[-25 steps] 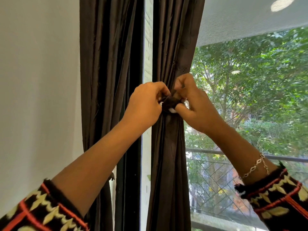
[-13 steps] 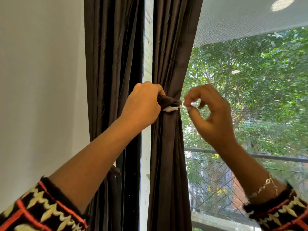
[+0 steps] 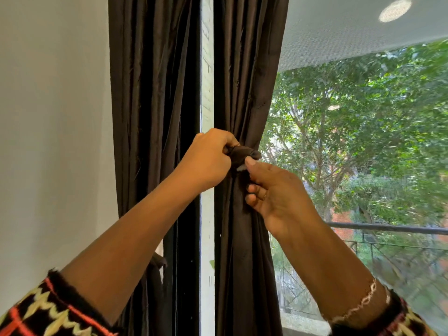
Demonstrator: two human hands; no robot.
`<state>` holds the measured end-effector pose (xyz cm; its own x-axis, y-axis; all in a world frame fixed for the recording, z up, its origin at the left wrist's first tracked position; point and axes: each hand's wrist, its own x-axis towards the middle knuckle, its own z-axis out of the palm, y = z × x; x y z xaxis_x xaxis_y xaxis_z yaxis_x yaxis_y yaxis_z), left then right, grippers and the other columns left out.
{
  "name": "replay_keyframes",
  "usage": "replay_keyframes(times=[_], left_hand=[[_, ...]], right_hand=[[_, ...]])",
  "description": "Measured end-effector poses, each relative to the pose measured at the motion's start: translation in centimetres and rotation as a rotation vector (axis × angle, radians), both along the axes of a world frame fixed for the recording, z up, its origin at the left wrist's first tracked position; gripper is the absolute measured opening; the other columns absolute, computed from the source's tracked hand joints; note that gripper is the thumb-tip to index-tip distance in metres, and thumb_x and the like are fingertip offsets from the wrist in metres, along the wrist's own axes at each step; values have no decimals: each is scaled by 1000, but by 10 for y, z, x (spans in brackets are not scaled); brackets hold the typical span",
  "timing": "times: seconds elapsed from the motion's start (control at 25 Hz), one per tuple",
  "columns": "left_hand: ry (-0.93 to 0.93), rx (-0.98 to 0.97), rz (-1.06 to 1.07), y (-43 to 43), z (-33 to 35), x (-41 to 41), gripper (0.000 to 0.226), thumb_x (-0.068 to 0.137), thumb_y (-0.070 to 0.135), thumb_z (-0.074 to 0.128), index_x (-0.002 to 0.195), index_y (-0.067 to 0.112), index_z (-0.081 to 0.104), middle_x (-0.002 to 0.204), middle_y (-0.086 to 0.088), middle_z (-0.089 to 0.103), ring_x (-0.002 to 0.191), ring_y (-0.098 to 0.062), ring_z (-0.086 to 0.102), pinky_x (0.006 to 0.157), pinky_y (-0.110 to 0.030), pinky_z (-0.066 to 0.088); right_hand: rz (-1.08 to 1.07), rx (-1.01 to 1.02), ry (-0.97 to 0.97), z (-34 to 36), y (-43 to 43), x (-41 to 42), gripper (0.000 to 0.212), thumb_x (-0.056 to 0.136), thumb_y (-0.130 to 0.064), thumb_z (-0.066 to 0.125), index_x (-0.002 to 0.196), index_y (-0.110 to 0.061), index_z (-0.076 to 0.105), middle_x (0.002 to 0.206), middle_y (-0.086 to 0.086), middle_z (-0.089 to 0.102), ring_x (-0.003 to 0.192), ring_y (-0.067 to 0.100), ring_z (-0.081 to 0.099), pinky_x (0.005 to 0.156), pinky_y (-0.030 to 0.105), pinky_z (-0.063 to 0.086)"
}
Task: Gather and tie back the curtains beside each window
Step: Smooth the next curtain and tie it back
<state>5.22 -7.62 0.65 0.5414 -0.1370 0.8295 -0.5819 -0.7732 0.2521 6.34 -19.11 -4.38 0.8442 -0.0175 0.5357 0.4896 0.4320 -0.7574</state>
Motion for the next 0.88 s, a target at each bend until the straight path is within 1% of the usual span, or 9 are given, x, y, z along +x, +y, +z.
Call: replay_keyframes(times=[0.08, 0.16, 0.2, 0.4, 0.48, 0.56, 0.64, 0.72, 0.88], left_hand=[[-57, -92, -79, 0, -2, 0, 35, 81, -14, 42, 95, 13, 59, 82, -8, 58, 77, -20, 54, 69, -29, 46], [-137, -165, -126, 0, -4, -1, 33, 81, -14, 45, 94, 16, 46, 70, 1, 48, 63, -11, 45, 56, -16, 38], [-180, -179, -126, 1, -5, -1, 33, 81, -14, 46, 94, 16, 42, 69, 3, 44, 61, -10, 43, 52, -15, 36], [-287, -207, -116, 8, -6, 6, 34, 81, -14, 47, 93, 17, 41, 77, -10, 53, 69, -24, 54, 56, -23, 44], [-256, -205, -137, 11, -6, 9, 29, 85, -11, 47, 95, 17, 45, 77, -8, 54, 69, -16, 54, 57, -14, 44], [-237, -206, -195, 15, -4, 9, 19, 91, 0, 48, 99, 16, 51, 79, -2, 57, 75, -10, 57, 64, -8, 45], [-227, -247, -281, 19, 1, 8, 12, 94, 12, 47, 102, 17, 54, 90, -2, 62, 88, -14, 60, 80, -20, 49], [-221, -286, -325, 19, 7, 8, 15, 95, 20, 45, 105, 17, 55, 101, -2, 63, 99, -17, 59, 89, -32, 49], [-195, -318, -385, 13, 23, 9, 31, 95, 31, 41, 119, 15, 52, 105, 6, 57, 107, -11, 54, 97, -39, 46]], right_hand=[[-10, 6, -1, 0, -2, 3, 22, 83, -16, 63, 62, -15, 58, 45, -11, 55, 39, 2, 43, 38, 12, 40], [-32, 48, 9, 1, -8, 6, 22, 84, -13, 62, 63, -12, 57, 43, -9, 53, 37, 1, 45, 39, 12, 43], [-43, 66, 10, 2, -11, 7, 22, 85, -12, 62, 63, -11, 57, 42, -9, 53, 36, 1, 46, 40, 12, 44], [-104, 53, -7, -3, -29, 16, 45, 86, -7, 59, 42, -12, 64, 41, -7, 53, 38, 2, 50, 43, 15, 48], [-128, -3, -51, -6, -32, 17, 37, 84, -11, 61, 48, -15, 68, 49, -7, 59, 45, 4, 54, 46, 16, 49], [-214, -30, -105, -5, -36, 17, 20, 85, -17, 61, 67, -16, 68, 63, -5, 65, 57, 7, 59, 52, 19, 49], [-328, -15, -159, 0, -40, 17, 12, 88, -22, 58, 81, -18, 66, 73, -4, 65, 69, 10, 60, 60, 21, 46], [-375, -1, -218, 11, -42, 16, 13, 91, -24, 54, 86, -18, 64, 81, -2, 65, 79, 13, 61, 66, 23, 47], [-422, -42, -324, 49, -40, 8, 17, 96, -27, 46, 88, -21, 60, 93, 0, 63, 92, 16, 60, 80, 26, 48]])
